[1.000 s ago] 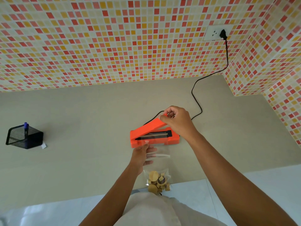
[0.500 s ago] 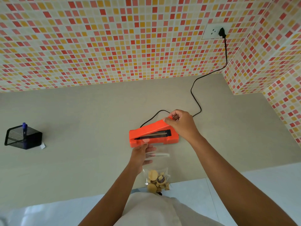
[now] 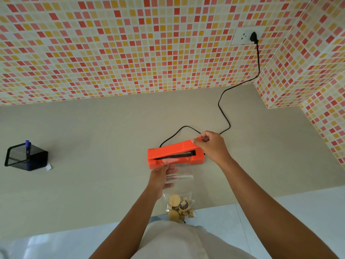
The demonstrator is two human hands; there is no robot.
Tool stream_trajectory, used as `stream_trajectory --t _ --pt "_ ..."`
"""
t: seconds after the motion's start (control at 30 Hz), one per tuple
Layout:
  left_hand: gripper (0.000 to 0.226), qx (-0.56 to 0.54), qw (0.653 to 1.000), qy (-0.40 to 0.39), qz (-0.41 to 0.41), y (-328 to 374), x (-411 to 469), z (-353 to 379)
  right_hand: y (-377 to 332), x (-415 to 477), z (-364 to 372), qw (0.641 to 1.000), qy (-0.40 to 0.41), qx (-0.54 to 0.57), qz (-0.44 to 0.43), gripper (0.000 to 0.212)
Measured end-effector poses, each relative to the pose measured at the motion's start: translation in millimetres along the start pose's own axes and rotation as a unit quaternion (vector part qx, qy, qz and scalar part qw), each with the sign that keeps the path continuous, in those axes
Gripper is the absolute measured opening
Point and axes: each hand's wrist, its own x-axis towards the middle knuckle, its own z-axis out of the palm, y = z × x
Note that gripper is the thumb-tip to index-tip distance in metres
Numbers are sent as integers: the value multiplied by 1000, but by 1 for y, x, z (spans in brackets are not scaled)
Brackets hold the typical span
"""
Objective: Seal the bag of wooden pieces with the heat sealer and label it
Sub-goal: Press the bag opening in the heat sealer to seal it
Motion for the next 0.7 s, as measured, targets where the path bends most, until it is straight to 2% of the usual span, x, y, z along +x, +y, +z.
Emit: stream_trajectory --t 0.3,0.7 --pt "34 2 1000 -1 -2 0 1 -1 20 6 5 1000 3 -5 16 24" --pt "33 -3 1000 -1 -6 -2 2 -2 40 9 15 999 3 2 44 14"
